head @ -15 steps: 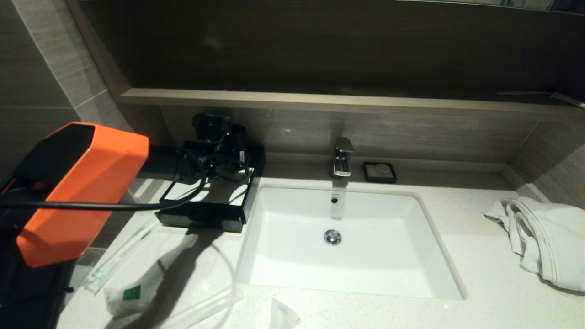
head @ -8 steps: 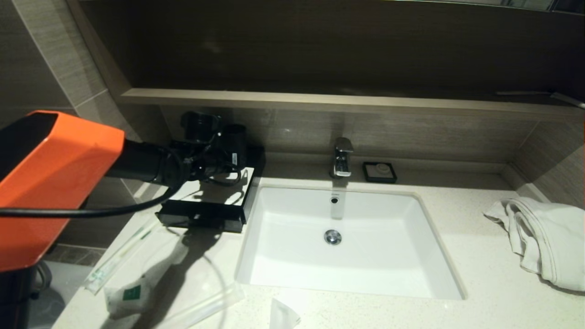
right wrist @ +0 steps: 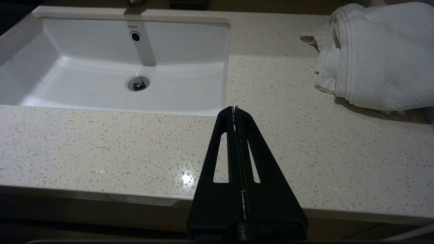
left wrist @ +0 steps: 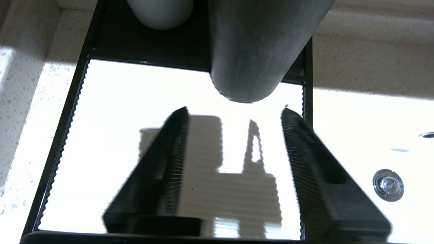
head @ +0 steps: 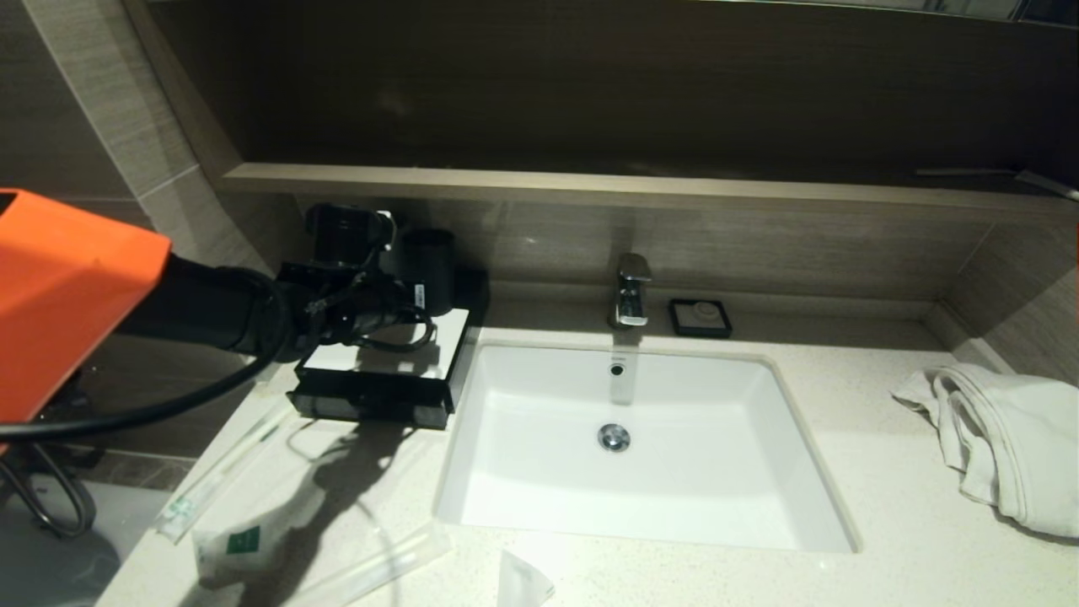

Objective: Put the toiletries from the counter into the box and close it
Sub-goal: Place the cup on the storage box

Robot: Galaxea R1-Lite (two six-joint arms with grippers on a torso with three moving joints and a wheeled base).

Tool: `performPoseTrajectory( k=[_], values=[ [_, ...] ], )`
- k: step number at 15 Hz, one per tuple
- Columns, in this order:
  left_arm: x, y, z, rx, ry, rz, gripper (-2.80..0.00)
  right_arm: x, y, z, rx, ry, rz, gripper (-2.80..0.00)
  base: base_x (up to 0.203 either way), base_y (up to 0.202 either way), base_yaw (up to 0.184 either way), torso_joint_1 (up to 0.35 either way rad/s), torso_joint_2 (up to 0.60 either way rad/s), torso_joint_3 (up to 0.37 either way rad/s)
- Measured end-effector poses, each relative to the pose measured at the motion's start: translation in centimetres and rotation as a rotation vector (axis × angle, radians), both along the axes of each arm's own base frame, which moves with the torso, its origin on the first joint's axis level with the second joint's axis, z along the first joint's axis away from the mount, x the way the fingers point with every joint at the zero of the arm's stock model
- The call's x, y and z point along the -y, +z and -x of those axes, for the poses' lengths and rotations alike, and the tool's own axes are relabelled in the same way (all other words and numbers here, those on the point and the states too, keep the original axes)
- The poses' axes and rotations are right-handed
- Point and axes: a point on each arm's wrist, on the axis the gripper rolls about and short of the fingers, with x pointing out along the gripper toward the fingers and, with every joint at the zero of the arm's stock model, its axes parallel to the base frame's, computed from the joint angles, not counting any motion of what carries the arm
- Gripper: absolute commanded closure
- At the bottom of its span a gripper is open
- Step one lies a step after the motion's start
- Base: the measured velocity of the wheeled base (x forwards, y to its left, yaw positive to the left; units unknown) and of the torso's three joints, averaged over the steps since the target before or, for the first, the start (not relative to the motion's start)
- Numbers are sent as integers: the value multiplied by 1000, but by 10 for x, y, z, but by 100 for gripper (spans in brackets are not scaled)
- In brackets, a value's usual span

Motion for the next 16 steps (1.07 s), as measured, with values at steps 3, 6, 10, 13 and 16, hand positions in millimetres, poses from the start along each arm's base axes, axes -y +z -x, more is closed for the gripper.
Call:
performPoseTrajectory(
  k=[3, 6, 10, 13, 16],
  values=[
    [0, -1, 2, -6, -4, -2, 0, 0, 0, 0, 0, 1, 0, 0, 0, 0, 0, 0, 0, 0],
    [0, -3, 1, -9, -5, -3, 0, 0, 0, 0, 0, 0, 0, 0, 0, 0, 0, 0, 0, 0],
    [2, -11, -5, -18, -6, -8, 0, 0, 0, 0, 0, 0, 0, 0, 0, 0, 0, 0, 0, 0],
    [4, -15, -11, -14, -5, -7, 0, 0, 0, 0, 0, 0, 0, 0, 0, 0, 0, 0, 0, 0],
    [5, -18, -17, -12, -5, -8, 0, 0, 0, 0, 0, 0, 0, 0, 0, 0, 0, 0, 0, 0]
  ],
)
